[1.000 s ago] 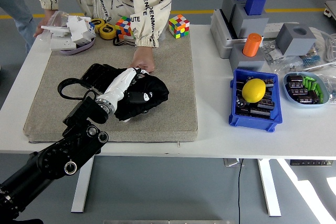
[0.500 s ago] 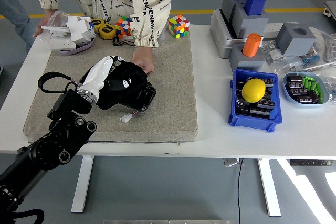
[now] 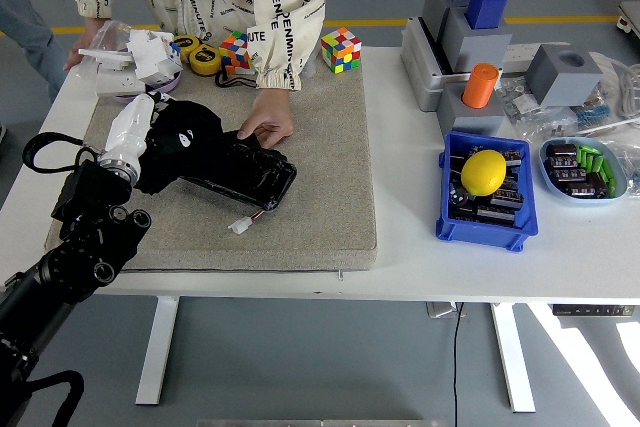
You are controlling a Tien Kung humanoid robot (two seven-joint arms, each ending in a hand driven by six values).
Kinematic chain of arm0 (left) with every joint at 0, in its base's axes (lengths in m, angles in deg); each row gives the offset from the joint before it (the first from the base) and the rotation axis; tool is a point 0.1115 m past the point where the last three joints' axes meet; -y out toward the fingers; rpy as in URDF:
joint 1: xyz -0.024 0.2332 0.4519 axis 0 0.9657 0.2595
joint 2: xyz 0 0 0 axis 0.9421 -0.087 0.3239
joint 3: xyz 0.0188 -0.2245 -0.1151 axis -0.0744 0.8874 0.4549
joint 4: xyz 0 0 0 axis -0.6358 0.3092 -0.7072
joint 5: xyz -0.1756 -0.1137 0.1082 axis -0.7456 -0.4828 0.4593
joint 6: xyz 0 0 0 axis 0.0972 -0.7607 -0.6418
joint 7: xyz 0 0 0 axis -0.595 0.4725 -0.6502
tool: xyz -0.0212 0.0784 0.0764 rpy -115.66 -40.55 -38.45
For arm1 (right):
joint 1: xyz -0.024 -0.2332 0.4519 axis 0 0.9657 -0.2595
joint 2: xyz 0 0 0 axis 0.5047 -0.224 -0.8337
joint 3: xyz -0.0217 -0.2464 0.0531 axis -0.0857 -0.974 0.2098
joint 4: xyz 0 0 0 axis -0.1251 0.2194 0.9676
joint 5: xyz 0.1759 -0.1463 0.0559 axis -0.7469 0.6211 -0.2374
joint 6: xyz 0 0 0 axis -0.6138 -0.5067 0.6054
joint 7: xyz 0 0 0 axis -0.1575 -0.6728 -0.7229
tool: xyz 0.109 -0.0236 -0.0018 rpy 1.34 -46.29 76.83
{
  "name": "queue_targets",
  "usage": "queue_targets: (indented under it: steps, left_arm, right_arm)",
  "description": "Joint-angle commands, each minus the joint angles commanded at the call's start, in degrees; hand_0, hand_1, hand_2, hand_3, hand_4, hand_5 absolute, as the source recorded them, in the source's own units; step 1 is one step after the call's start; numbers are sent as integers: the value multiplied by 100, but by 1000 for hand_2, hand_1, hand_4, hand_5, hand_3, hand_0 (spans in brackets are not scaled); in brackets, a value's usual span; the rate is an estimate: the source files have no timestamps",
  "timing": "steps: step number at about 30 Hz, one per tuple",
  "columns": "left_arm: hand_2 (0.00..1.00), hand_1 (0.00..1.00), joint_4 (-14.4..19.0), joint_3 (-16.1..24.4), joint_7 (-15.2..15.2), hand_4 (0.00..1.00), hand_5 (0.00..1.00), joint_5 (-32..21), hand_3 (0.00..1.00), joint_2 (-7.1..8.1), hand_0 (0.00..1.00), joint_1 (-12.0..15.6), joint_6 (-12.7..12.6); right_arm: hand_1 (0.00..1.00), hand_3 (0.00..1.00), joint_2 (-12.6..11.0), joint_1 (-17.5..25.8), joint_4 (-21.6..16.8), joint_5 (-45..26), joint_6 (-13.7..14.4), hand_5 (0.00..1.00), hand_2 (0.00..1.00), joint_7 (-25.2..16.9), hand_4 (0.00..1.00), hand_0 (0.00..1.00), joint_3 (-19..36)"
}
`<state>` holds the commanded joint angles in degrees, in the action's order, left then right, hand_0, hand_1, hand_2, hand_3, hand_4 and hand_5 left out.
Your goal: Pick the rag up,wipe the panel,place it on the desk
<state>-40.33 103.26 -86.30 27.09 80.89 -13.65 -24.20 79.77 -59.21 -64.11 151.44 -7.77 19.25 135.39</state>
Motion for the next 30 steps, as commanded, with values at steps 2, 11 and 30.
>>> queue_targets:
  steps: [2,11,30]
  left_arm:
    - [339,234,-98,92,9,626,2,47,560,-7,182,-38,-71]
    - [338,234,-289,324,12,627,2,182,561,-9,182,-60,-243]
    - [336,233,556,-1036,-166,626,2,-432,561,90,183,93,-38]
  right_arm:
    - [556,521,1,0,0,6,2,350,494,0,850,523,14]
    - [557,521,2,2,-1,-8,-8,350,493,-18,851,524,18]
    - [556,521,31,8,-7,3,-13,351,493,-20,851,523,51]
